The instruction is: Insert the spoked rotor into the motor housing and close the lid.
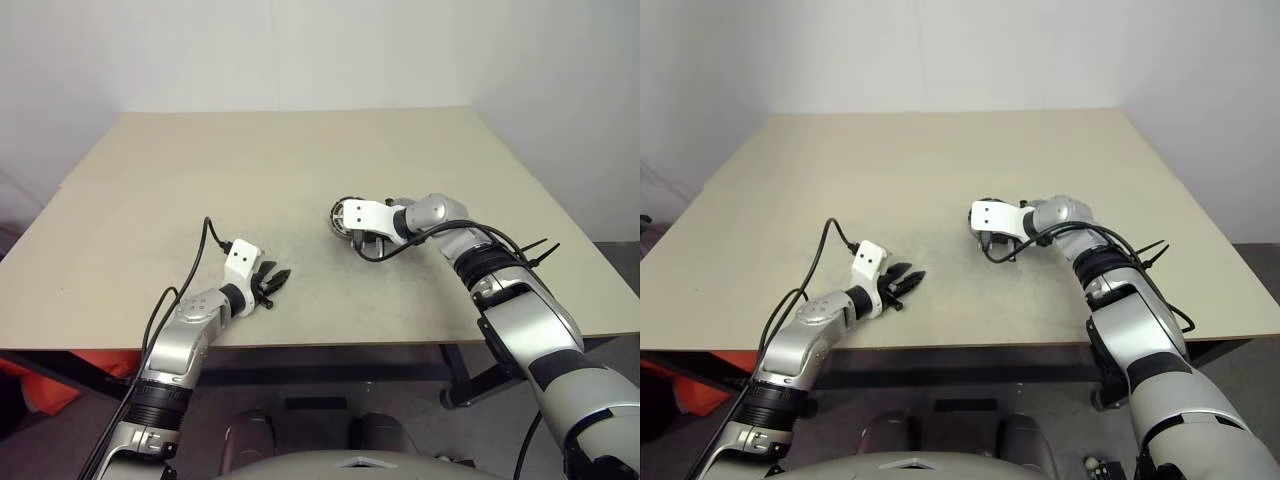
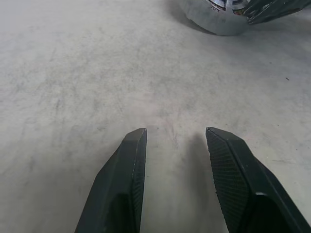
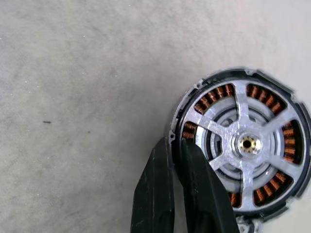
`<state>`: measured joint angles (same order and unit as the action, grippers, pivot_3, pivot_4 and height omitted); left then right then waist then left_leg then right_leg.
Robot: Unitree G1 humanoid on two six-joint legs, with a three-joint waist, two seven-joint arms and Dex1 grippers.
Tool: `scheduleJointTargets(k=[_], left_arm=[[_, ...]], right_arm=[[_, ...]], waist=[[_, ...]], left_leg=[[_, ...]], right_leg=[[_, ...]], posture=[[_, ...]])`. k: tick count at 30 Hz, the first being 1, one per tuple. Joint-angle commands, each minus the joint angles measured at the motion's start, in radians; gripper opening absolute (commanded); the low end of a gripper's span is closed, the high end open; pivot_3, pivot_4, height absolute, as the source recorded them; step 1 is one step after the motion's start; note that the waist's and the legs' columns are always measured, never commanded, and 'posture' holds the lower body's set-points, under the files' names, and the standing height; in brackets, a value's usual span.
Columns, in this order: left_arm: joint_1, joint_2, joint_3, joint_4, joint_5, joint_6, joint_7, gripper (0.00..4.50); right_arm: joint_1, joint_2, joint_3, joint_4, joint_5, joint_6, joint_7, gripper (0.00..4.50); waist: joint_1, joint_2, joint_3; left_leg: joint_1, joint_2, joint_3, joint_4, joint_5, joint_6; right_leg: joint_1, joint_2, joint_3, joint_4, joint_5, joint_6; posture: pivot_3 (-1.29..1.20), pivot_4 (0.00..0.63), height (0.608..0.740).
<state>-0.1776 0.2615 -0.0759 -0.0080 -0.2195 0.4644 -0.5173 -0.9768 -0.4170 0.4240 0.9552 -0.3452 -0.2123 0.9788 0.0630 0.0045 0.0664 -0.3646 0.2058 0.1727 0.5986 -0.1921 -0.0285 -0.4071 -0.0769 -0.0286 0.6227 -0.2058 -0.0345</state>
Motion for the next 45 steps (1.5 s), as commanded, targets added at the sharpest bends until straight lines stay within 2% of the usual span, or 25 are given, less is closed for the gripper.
scheduleJointTargets(k=[1,5,8,14,18,21,34,40,45], left_arm=[[-0.010,0.003,0.012,-0.020,-0.004,-0.011,0.004,2.04],[-0.010,0.002,0.012,-0.014,-0.002,-0.014,0.007,2.04],[-0.007,0.002,0.013,-0.013,-0.002,-0.016,0.008,2.04],[-0.002,0.005,0.014,-0.011,-0.001,-0.018,0.007,2.04],[-0.010,0.004,0.013,0.003,0.001,-0.026,0.004,2.04],[-0.017,0.003,0.013,0.011,0.001,-0.030,0.003,2.04],[-0.002,0.015,0.017,-0.005,0.001,-0.033,0.004,2.04],[-0.005,0.013,0.023,-0.011,-0.002,-0.028,0.012,2.04],[-0.012,0.012,0.027,-0.003,-0.007,-0.031,0.009,2.04]], right_arm=[[-0.032,-0.002,-0.019,0.010,-0.002,0.012,-0.025,0.01],[-0.042,-0.003,-0.056,0.004,0.033,0.061,-0.015,0.01],[-0.038,-0.001,-0.099,-0.055,0.095,0.143,0.044,0.01],[0.051,-0.023,-0.158,-0.427,0.234,0.469,0.210,0.01],[0.124,-0.027,-0.156,-0.674,0.289,0.668,0.233,0.01],[0.162,-0.021,-0.141,-0.770,0.312,0.764,0.220,0.01],[0.194,0.015,-0.088,-0.785,0.326,0.801,0.122,0.01],[0.191,0.042,-0.103,-0.784,0.346,0.805,0.087,0.01],[0.220,0.092,-0.147,-0.805,0.402,0.902,0.017,0.01]], waist=[[0.000,0.000,0.000],[0.000,0.000,0.000],[0.002,0.000,0.000],[0.008,0.000,0.000],[0.009,0.000,0.000],[0.008,0.000,0.000],[0.008,0.000,0.000],[0.007,0.000,0.000],[0.007,0.000,0.000]], left_leg=[[0.000,0.000,0.000,0.000,0.000,0.000],[0.000,0.000,0.000,0.000,0.000,0.000],[0.000,0.000,0.000,0.000,0.000,0.000],[-0.003,0.000,0.000,-0.001,0.000,0.001],[-0.004,0.001,0.000,-0.001,0.000,0.001],[-0.002,0.001,0.000,-0.001,0.000,0.000],[0.001,0.000,0.000,-0.002,0.001,-0.002],[0.001,0.000,0.000,-0.002,0.001,-0.002],[0.001,0.000,0.000,-0.002,0.001,-0.002]], right_leg=[[0.000,0.000,0.000,0.000,0.000,0.000],[0.000,0.000,0.000,0.000,0.000,0.000],[0.000,0.000,0.000,0.000,0.000,0.000],[-0.002,0.001,0.000,-0.001,0.000,0.000],[-0.003,0.001,0.000,-0.001,0.000,0.000],[-0.003,0.001,0.000,-0.001,0.000,0.000],[0.000,0.001,0.001,-0.001,0.000,0.001],[0.000,0.001,0.001,-0.001,0.000,0.001],[0.000,0.001,0.001,-0.002,0.000,0.001]], posture=[[0.00,0.000,0.740],[0.00,0.000,0.740],[0.00,0.000,0.740],[0.00,0.000,0.740],[0.00,0.000,0.740],[0.00,0.000,0.740],[0.00,0.000,0.740],[0.00,0.000,0.740],[0.00,0.000,0.740]])
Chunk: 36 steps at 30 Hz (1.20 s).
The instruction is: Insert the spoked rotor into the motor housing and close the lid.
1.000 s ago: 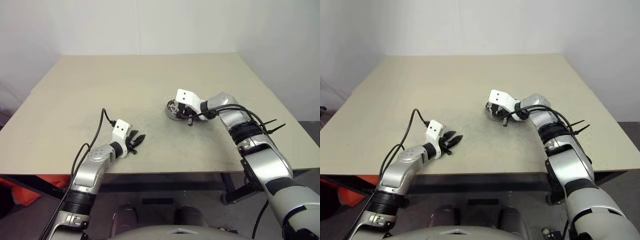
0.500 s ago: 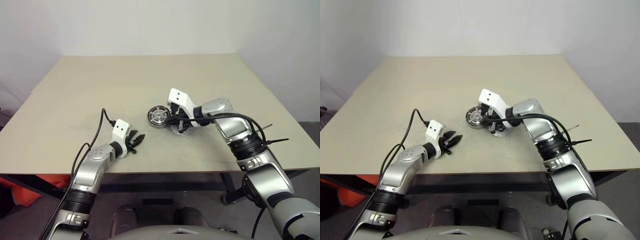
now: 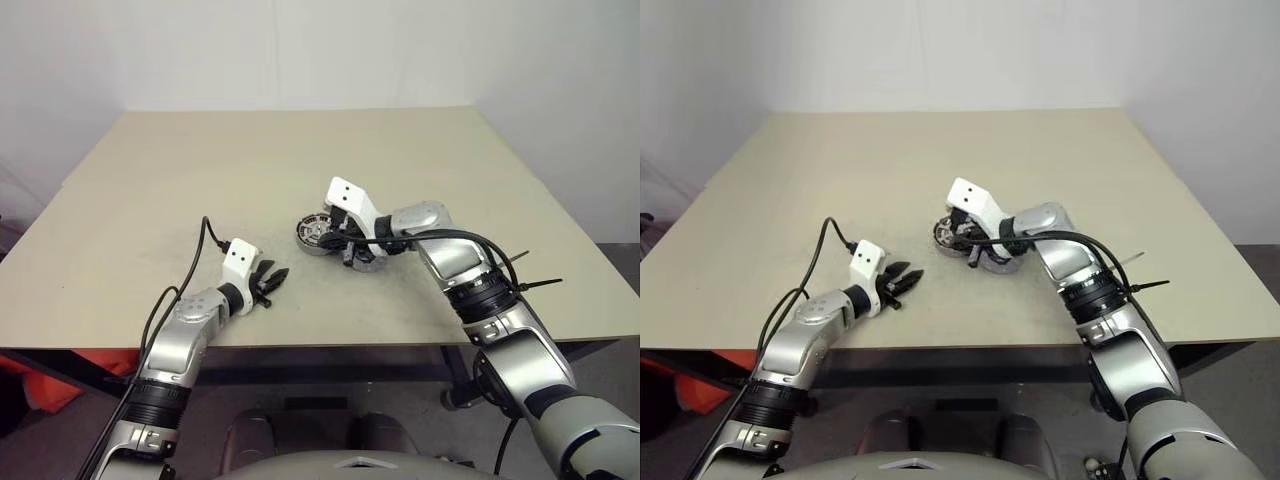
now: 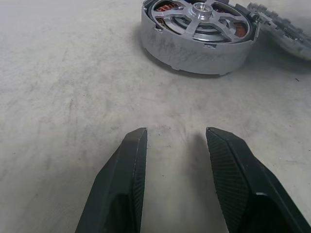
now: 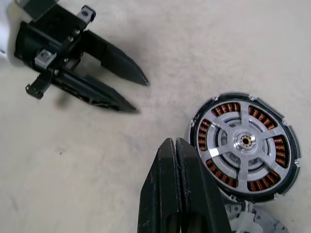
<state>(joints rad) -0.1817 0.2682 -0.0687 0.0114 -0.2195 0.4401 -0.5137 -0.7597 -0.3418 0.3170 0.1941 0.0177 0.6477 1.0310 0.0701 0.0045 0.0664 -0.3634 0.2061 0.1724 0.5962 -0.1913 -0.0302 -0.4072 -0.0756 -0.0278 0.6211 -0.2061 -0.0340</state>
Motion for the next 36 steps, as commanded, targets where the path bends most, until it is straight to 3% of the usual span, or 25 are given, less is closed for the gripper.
scheduleJointTargets(k=[1,12,21,36], left_arm=[[-0.010,0.006,0.019,-0.020,-0.007,-0.005,0.003,2.04],[-0.031,0.014,0.007,0.004,-0.004,-0.005,-0.016,2.04],[-0.050,0.015,0.005,0.021,-0.002,-0.009,-0.024,2.04],[-0.041,0.010,-0.005,0.021,0.002,-0.006,-0.022,2.04]], right_arm=[[0.012,0.019,-0.040,-0.055,0.044,0.057,-0.045,0.01],[0.150,-0.086,0.028,-0.130,0.003,0.040,-0.084,0.01],[0.085,-0.067,0.028,0.091,-0.060,-0.086,-0.182,0.01],[0.034,-0.103,-0.002,0.209,-0.093,-0.181,-0.210,0.01]], waist=[[0.001,0.000,0.000],[0.006,0.000,0.000],[0.003,0.000,0.000],[0.002,0.000,0.000]], left_leg=[[0.000,0.000,0.000,0.000,0.000,0.000],[0.000,0.000,0.000,-0.001,0.000,0.000],[0.000,0.000,0.000,-0.001,0.001,-0.001],[-0.001,0.000,0.000,0.000,0.001,-0.001]], right_leg=[[0.000,0.000,0.000,0.000,0.000,0.000],[0.000,0.000,0.000,-0.001,0.000,0.001],[0.000,0.000,0.000,-0.001,-0.001,0.003],[0.000,0.000,0.000,-0.001,0.000,0.000]], posture=[[0.00,0.000,0.740],[0.00,0.000,0.740],[0.00,0.000,0.740],[0.00,0.000,0.740]])
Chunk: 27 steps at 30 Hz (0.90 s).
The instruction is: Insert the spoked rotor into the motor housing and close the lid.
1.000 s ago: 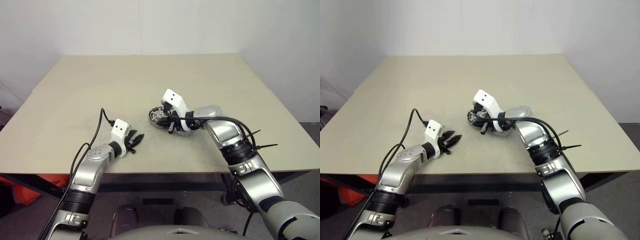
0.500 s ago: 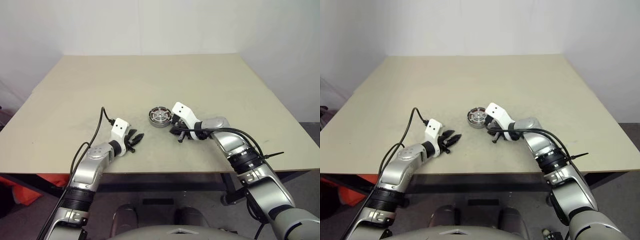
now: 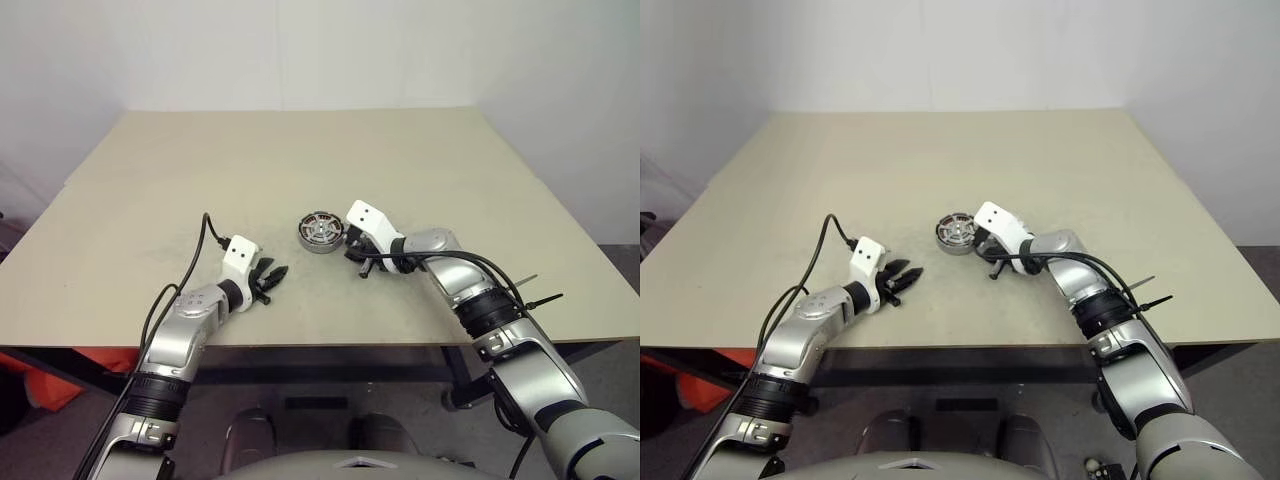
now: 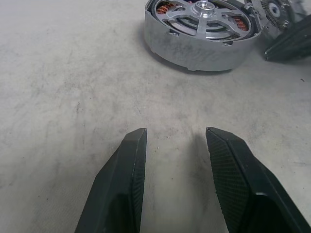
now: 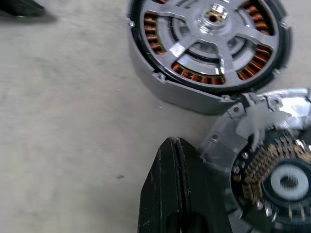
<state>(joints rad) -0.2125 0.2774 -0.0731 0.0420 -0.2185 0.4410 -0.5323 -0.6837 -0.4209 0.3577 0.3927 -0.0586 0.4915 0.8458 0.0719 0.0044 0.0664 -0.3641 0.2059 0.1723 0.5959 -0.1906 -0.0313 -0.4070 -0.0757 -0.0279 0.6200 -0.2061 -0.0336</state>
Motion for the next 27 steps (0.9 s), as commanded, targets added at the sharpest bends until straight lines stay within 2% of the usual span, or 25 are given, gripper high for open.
scheduleJointTargets(k=[1,6,9,12,17,20,25,27], left_arm=[[-0.010,0.000,-0.002,-0.009,0.002,-0.007,-0.003,2.04],[-0.012,0.001,-0.003,-0.010,0.003,-0.007,-0.007,2.04],[-0.014,0.008,0.007,-0.023,-0.004,-0.003,-0.012,2.04],[-0.015,0.017,0.019,-0.033,-0.011,-0.001,-0.018,2.04],[-0.039,0.037,0.027,-0.016,-0.016,-0.006,-0.038,2.04],[-0.060,0.043,0.018,0.005,-0.011,-0.009,-0.054,2.04],[-0.089,0.049,0.002,0.028,-0.002,-0.009,-0.078,2.04],[-0.092,0.052,0.001,0.032,0.000,-0.010,-0.083,2.04]], right_arm=[[-0.044,-0.027,-0.046,0.014,-0.015,-0.028,-0.027,0.01],[-0.004,-0.035,-0.084,-0.095,0.038,0.036,-0.006,0.01],[0.088,-0.034,-0.155,-0.268,0.117,0.159,-0.010,0.01],[0.146,-0.024,-0.215,-0.354,0.165,0.257,-0.047,0.01],[0.202,0.087,-0.485,-0.306,0.279,0.370,-0.246,0.01],[0.213,0.161,-0.629,-0.281,0.345,0.403,-0.354,0.58],[0.172,0.305,-0.884,-0.264,0.496,0.495,-0.564,2.34],[0.148,0.346,-0.975,-0.259,0.573,0.563,-0.627,2.34]], waist=[[0.001,0.000,0.000],[0.001,0.000,0.000],[0.005,0.000,0.000],[0.007,0.000,0.000],[0.008,0.000,0.000],[0.008,0.000,0.000],[0.006,0.001,0.000],[0.006,0.001,0.000]], left_leg=[[0.000,0.000,0.000,0.000,0.000,0.000],[-0.001,0.000,0.000,0.000,0.000,0.000],[-0.001,0.000,0.000,0.000,0.000,0.001],[-0.001,0.000,0.000,-0.001,-0.001,0.001],[0.001,0.000,0.000,-0.001,0.000,0.000],[0.001,0.000,0.000,-0.001,0.001,-0.001],[0.001,0.000,0.000,-0.003,0.001,-0.002],[0.001,-0.001,0.000,-0.004,0.003,-0.005]], right_leg=[[0.000,0.000,0.000,0.000,0.000,0.000],[0.000,0.000,0.000,0.000,0.000,0.000],[0.000,0.000,0.000,-0.001,0.000,0.000],[0.000,0.000,0.000,-0.001,0.000,0.000],[0.000,0.000,0.000,-0.001,-0.003,0.005],[0.000,0.000,0.000,-0.001,-0.003,0.005],[-0.001,0.000,0.000,0.000,0.000,0.001],[-0.001,0.000,0.000,-0.001,0.000,0.000]], posture=[[0.00,0.000,0.740],[0.00,0.000,0.740],[0.00,0.000,0.740],[0.00,0.000,0.740],[0.00,0.000,0.740],[0.00,0.000,0.740],[0.00,0.000,0.740],[0.00,0.000,0.740]])
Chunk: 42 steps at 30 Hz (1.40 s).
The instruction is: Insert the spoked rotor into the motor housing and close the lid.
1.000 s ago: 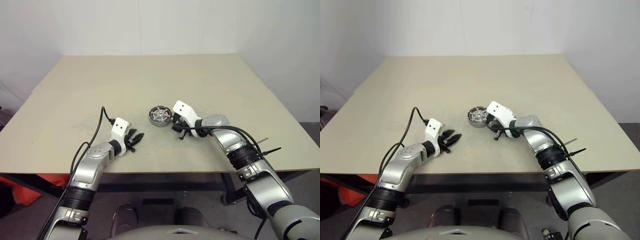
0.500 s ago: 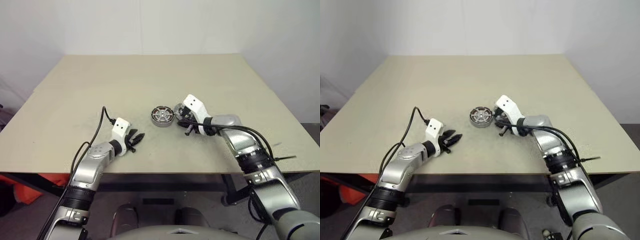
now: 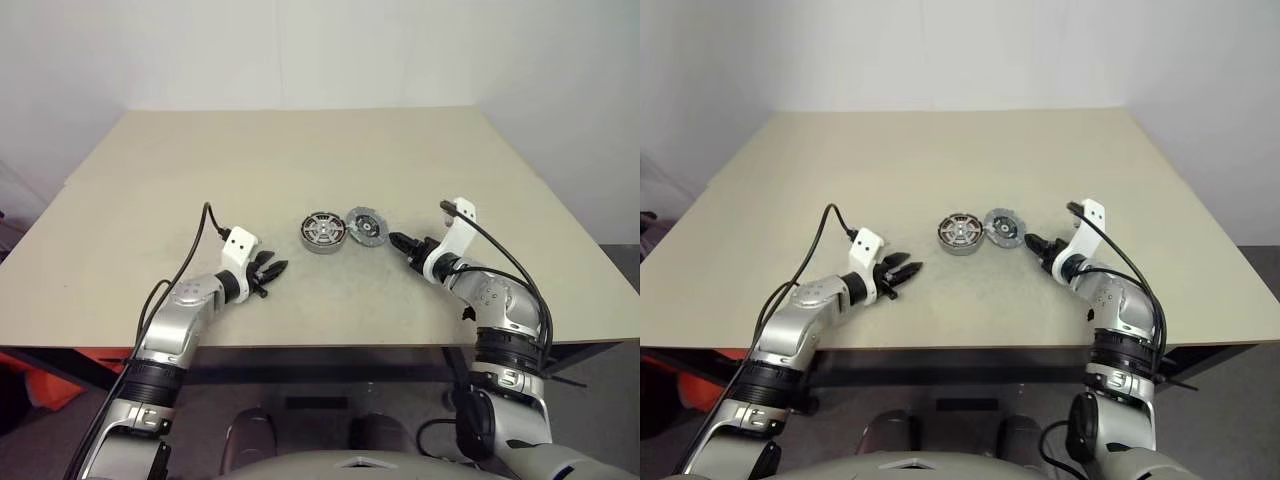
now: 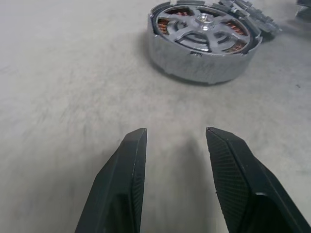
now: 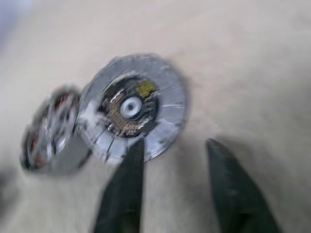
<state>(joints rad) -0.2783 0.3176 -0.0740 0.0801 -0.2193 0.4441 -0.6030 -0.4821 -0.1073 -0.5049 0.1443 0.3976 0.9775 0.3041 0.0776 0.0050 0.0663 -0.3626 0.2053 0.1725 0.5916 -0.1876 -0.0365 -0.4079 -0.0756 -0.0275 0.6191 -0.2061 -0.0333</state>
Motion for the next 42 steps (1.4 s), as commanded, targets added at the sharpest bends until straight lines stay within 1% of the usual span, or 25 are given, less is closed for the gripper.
scheduleJointTargets(k=[1,3,6,7,8,11,17,21,27,32,36,38,42], left_arm=[[-0.026,0.013,0.003,-0.004,0.001,-0.013,-0.015,2.04],[-0.024,0.016,0.003,-0.004,0.002,-0.014,-0.019,2.04],[-0.018,0.021,0.004,-0.010,0.002,-0.010,-0.021,2.04],[-0.016,0.022,0.004,-0.013,0.002,-0.008,-0.020,2.04],[-0.013,0.023,0.004,-0.016,0.002,-0.006,-0.020,2.04],[-0.004,0.025,0.004,-0.025,0.001,-0.001,-0.016,2.04],[0.013,0.028,0.006,-0.042,0.001,0.008,-0.010,2.04],[0.019,0.028,0.008,-0.052,0.001,0.015,-0.006,2.04],[0.026,0.027,0.008,-0.067,0.001,0.022,0.005,2.04],[0.032,0.032,0.012,-0.074,-0.001,0.026,0.011,2.04],[0.035,0.034,0.014,-0.078,-0.001,0.028,0.013,2.04],[0.036,0.034,0.013,-0.080,0.000,0.030,0.015,2.04],[0.033,0.033,0.010,-0.077,0.001,0.030,0.015,2.04]], right_arm=[[-0.068,0.051,-0.159,-0.004,0.155,0.106,-0.119,2.34],[-0.094,0.082,-0.244,0.014,0.223,0.165,-0.186,2.34],[-0.111,0.104,-0.309,0.036,0.290,0.236,-0.251,2.34],[-0.113,0.112,-0.323,0.039,0.310,0.260,-0.269,2.34],[-0.114,0.120,-0.331,0.037,0.330,0.292,-0.283,2.34],[-0.106,0.138,-0.331,0.016,0.369,0.357,-0.316,2.34],[-0.108,0.165,-0.333,0.006,0.433,0.381,-0.362,2.34],[-0.107,0.167,-0.284,0.046,0.411,0.287,-0.339,2.34],[-0.155,0.148,-0.229,0.215,0.360,0.013,-0.283,2.34],[-0.210,0.113,-0.206,0.362,0.358,-0.141,-0.233,2.34],[-0.240,0.096,-0.176,0.426,0.367,-0.209,-0.187,2.34],[-0.253,0.093,-0.161,0.441,0.374,-0.232,-0.159,2.34],[-0.272,0.094,-0.127,0.418,0.395,-0.228,-0.107,2.34]], waist=[[-0.001,0.000,0.000],[-0.001,0.000,0.000],[0.000,0.000,0.000],[0.001,0.000,0.000],[0.002,0.000,0.000],[0.000,0.000,0.000],[0.000,0.000,0.000],[0.003,0.000,0.000],[0.000,0.000,0.000],[0.000,0.000,0.000],[0.000,0.000,0.000],[0.001,0.000,0.000],[-0.001,0.000,0.000]], left_leg=[[0.000,0.000,0.000,-0.001,0.000,0.000],[0.001,0.000,0.000,-0.003,0.000,-0.001],[0.003,-0.001,0.000,-0.007,0.001,-0.002],[0.003,-0.001,0.000,-0.010,0.004,-0.006],[0.004,-0.001,0.000,-0.012,0.005,-0.009],[0.005,-0.001,0.000,-0.014,0.006,-0.010],[0.005,-0.001,0.000,-0.016,0.007,-0.011],[0.005,-0.001,0.000,-0.016,0.007,-0.012],[0.006,-0.001,0.000,-0.016,0.008,-0.013],[0.007,-0.001,0.000,-0.016,0.008,-0.013],[0.006,-0.001,0.000,-0.016,0.008,-0.013],[0.005,-0.001,0.000,-0.016,0.008,-0.012],[0.002,-0.001,0.000,-0.016,0.007,-0.011]], right_leg=[[0.000,0.000,0.000,0.000,0.000,0.000],[0.000,0.000,0.000,-0.001,0.000,0.000],[0.000,0.000,0.000,-0.002,-0.001,0.001],[0.000,0.000,0.000,-0.002,-0.001,0.002],[0.000,0.000,0.000,-0.003,-0.001,0.002],[0.000,0.001,0.000,-0.004,-0.002,0.002],[0.000,0.001,0.000,-0.005,-0.004,0.005],[0.000,0.001,0.000,-0.005,-0.004,0.006],[0.000,0.001,0.000,-0.005,-0.004,0.006],[0.001,0.001,0.000,-0.005,-0.004,0.006],[0.001,0.001,0.000,-0.005,-0.004,0.006],[0.001,0.001,-0.001,-0.005,-0.001,0.000],[-0.002,0.001,-0.001,-0.005,0.000,-0.001]], posture=[[0.00,0.000,0.740],[0.00,0.000,0.740],[0.00,0.000,0.740],[0.00,0.000,0.740],[0.00,0.000,0.740],[0.00,0.000,0.740],[0.00,0.000,0.740],[0.00,0.000,0.740],[0.00,0.000,0.740],[0.00,0.000,0.740],[0.00,0.000,0.740],[0.00,0.000,0.740],[0.00,0.000,0.740]])
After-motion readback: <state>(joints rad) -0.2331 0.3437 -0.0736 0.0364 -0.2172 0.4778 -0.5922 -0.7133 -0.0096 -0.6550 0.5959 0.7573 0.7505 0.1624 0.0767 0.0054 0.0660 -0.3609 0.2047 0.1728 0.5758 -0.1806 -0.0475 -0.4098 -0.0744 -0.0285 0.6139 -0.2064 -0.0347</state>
